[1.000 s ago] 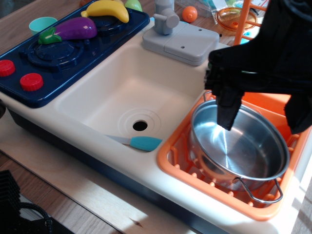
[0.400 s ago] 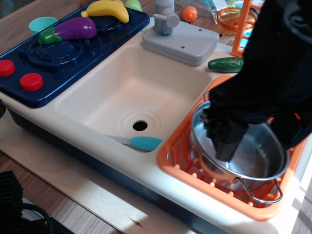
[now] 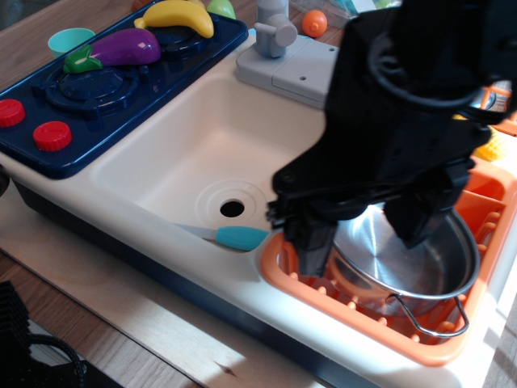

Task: Put pan from drying rack into sink

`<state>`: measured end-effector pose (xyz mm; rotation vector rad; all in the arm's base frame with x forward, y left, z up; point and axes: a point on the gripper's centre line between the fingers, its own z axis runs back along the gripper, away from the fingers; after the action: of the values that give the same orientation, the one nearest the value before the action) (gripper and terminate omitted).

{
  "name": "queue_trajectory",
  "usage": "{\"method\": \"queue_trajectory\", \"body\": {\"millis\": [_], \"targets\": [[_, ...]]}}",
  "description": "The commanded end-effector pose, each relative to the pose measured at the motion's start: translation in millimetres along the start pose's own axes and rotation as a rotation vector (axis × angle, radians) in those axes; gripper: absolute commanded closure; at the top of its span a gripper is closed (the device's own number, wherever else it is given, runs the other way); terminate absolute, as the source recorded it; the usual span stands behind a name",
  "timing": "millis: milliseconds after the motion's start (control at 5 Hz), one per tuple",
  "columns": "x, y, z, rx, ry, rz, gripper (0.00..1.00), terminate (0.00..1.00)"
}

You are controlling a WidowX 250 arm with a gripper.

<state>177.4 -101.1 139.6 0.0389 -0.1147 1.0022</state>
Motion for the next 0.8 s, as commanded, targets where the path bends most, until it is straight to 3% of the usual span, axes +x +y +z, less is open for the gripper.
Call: {"method": "queue_trajectory", "body": {"millis": [0,200,400,600], "targets": [[4.0,7.7,-11.5,-0.056,-0.029,0.023,0.0,0.0],[8.7,9.9,-22.8,-0.083,-0.015,0.015,0.0,0.0],[12.8,8.6,-30.2,-0.08,0.006,0.026,1.0,0.0],[15.2,7.1,-26.9,-0.075,0.015,0.018,1.0,0.0]]}}
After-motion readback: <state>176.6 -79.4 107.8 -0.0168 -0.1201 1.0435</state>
